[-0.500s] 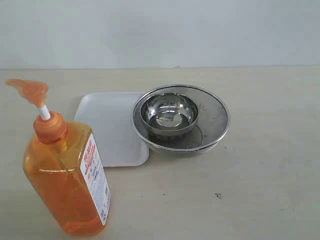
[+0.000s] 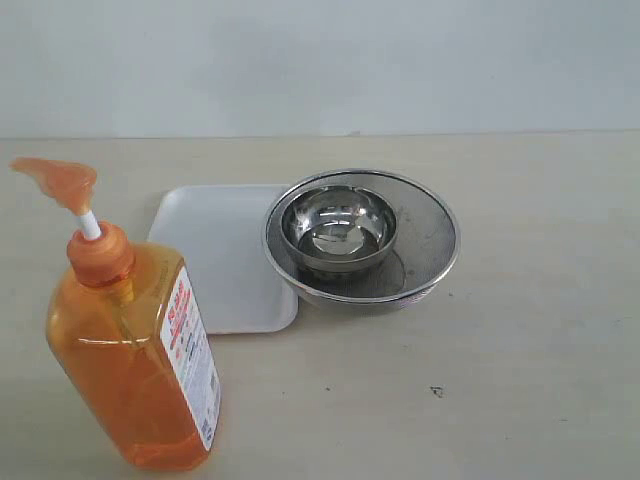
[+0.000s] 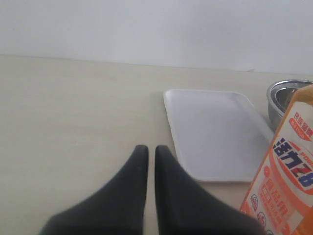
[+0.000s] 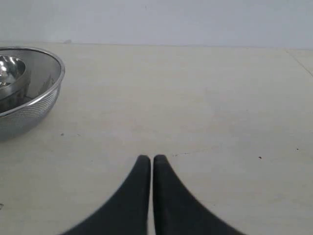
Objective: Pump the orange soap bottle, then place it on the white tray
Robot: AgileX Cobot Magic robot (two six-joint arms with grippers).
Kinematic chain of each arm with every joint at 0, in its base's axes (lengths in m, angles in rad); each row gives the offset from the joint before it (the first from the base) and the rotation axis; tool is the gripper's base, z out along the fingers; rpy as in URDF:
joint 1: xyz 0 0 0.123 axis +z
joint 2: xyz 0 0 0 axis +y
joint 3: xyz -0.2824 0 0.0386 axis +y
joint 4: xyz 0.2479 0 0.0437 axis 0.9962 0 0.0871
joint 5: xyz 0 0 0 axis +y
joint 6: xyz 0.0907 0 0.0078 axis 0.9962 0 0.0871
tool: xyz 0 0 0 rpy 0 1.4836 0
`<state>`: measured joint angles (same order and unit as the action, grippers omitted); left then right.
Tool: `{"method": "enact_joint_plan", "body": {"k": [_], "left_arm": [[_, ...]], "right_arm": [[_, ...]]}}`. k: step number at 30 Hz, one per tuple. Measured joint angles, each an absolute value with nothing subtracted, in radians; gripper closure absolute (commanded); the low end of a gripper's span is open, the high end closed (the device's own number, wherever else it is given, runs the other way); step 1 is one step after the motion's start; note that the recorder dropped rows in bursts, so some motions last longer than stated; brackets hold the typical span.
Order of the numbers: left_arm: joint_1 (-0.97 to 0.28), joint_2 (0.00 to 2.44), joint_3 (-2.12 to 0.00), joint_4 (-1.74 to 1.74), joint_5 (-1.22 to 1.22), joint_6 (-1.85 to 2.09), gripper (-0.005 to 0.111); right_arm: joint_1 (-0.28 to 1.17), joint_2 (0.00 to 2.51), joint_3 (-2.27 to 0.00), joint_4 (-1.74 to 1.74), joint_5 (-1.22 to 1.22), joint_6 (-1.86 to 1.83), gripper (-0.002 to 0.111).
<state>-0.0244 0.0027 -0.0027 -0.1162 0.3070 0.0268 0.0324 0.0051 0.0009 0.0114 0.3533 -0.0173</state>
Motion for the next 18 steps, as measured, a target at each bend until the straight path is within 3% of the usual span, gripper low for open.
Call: {"method": "enact_joint_plan", "body": {"k": [11,18], "left_arm": [[-0.024,0.003,-0.003,-0.116,0.307,0.027,0.102],[-0.024,0.003,-0.003,-0.116,0.307,0.027,0.102]], "right_arm": [[0.032,0.005,0.001,0.000,0.335,-0.017,0.108],[0.032,0.005,0.001,0.000,0.064,-0.007,0.108]]}}
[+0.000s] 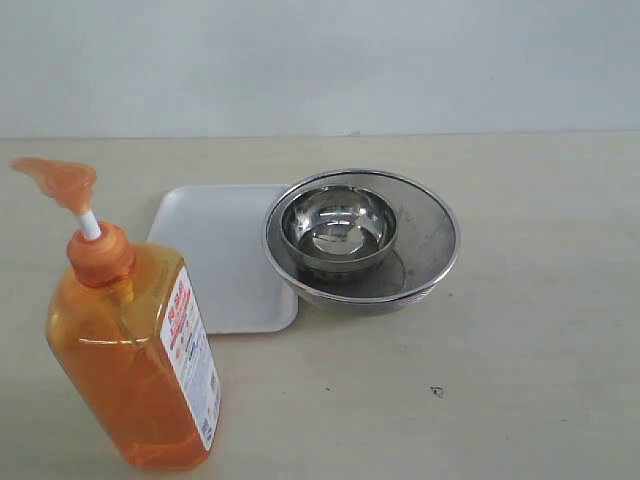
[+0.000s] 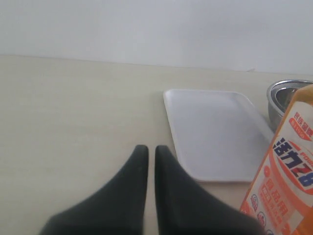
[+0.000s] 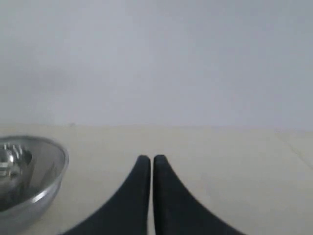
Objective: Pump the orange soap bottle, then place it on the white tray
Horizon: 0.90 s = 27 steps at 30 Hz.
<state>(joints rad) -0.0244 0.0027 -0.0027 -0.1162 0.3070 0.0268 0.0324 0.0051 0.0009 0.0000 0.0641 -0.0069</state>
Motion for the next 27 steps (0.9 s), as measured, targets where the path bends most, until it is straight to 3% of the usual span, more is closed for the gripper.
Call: {"method": "enact_joint_plan", "body": {"k": [6,9,19,22,27], "left_arm": [[-0.024,0.003,-0.003,-0.116,0.307,0.027,0.102],[-0.024,0.003,-0.003,-0.116,0.307,0.027,0.102],[-0.024,0.003,-0.003,-0.116,0.307,0.027,0.102],[-0.024,0.003,-0.003,-0.116,0.307,0.027,0.102],[-0.024,0.003,-0.003,-0.116,0.307,0.027,0.102]], "right_arm": [[0.032,0.005,0.001,0.000,-0.187,0.072,0.108],[0.032,0.005,-0.001,-0.015,-0.185,0.156,0.108],[0.147,0.049,-0.275,-0.022,0.205,0.139,0.108],[0.216,0.123,-0.327,0.096,0.337,-0.025,0.108],[0.379,0.322,-0.371,0.575,0.504,-0.554,0.108]]}}
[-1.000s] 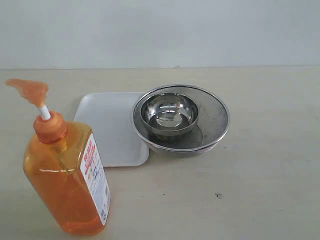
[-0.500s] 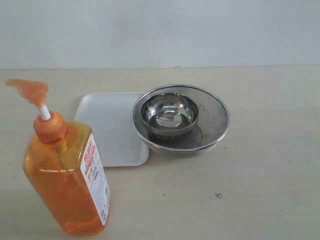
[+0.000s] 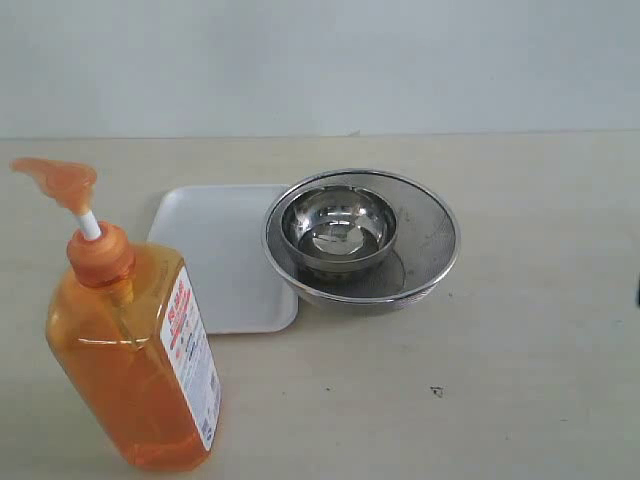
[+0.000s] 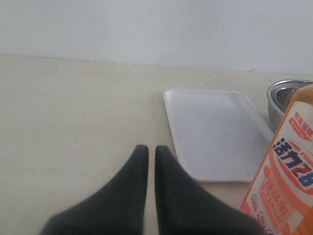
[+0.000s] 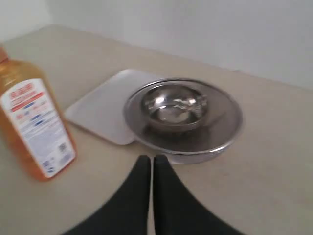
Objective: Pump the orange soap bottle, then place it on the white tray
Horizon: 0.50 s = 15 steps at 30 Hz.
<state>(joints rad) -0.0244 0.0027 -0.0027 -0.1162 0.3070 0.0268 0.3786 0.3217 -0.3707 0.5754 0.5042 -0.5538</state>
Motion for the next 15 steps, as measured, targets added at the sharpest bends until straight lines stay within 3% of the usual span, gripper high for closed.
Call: {"method": "enact_joint_plan", "body": {"k": [3,15], "left_arm": [[-0.024,0.003,-0.003,-0.116,0.307,0.027,0.102],[-0.024,0.003,-0.003,-0.116,0.307,0.027,0.102]], "right_arm": [[0.446,0.408,-0.372,0.755,0.513,-0.676,0.108],[0.459,0.427,-0.374,0.820,0.313,-0.692,0.108]]}}
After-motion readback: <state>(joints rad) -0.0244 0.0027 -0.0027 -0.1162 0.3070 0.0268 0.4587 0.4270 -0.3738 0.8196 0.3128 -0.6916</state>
